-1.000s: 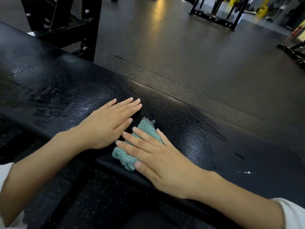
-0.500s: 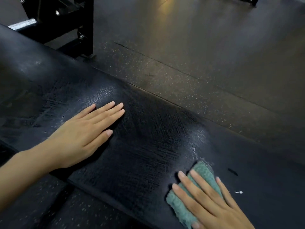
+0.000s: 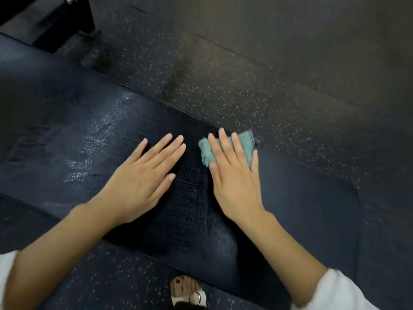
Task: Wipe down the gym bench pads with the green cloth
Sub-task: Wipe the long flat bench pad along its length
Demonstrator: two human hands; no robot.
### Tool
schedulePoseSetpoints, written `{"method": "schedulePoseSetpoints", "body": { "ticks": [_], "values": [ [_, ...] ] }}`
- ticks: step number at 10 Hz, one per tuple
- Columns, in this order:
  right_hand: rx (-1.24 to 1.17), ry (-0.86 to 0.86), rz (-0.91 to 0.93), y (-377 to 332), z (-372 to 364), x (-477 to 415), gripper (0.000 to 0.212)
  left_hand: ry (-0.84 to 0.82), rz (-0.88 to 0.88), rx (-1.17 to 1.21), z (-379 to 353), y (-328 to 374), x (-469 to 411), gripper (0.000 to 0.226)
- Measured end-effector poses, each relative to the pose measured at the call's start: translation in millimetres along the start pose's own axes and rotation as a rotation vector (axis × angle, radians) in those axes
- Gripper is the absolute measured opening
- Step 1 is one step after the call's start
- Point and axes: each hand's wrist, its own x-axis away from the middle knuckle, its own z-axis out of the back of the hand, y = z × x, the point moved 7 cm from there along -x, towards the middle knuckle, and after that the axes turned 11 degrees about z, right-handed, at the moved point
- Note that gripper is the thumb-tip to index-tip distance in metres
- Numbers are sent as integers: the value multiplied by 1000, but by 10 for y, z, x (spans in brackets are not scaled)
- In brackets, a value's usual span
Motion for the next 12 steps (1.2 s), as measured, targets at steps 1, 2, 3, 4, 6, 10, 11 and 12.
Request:
{"method": "schedulePoseSetpoints", "body": {
  "ticks": [1, 2, 3, 4, 6, 10, 11, 12],
  "values": [
    [-19, -16, -46, 62, 20, -245, 51, -6, 16, 1, -61, 209, -89, 58],
    [-29, -6, -54, 53, 31, -225, 51, 2, 49, 25, -71, 335, -129, 57],
    [-60, 20, -90, 60, 21, 76, 51, -10, 52, 61, -60, 359, -133, 58],
    [-48, 8, -149, 87, -11, 656, 53, -14, 51, 43, -53, 348, -118, 57],
    [-11, -36, -311, 110, -113, 1625, 56, -18, 62, 42, -41, 356, -121, 57],
    [-80, 73, -369, 406, 9, 704, 53, -11, 69, 31, -65, 352, -123, 57],
    [-94, 71, -397, 561, 68, 392, 50, -12, 73, 24, -63, 346, -125, 57],
    [-116, 65, -417, 640, 108, 190, 51, -9, 74, 17, -59, 358, -129, 57]
  ]
}}
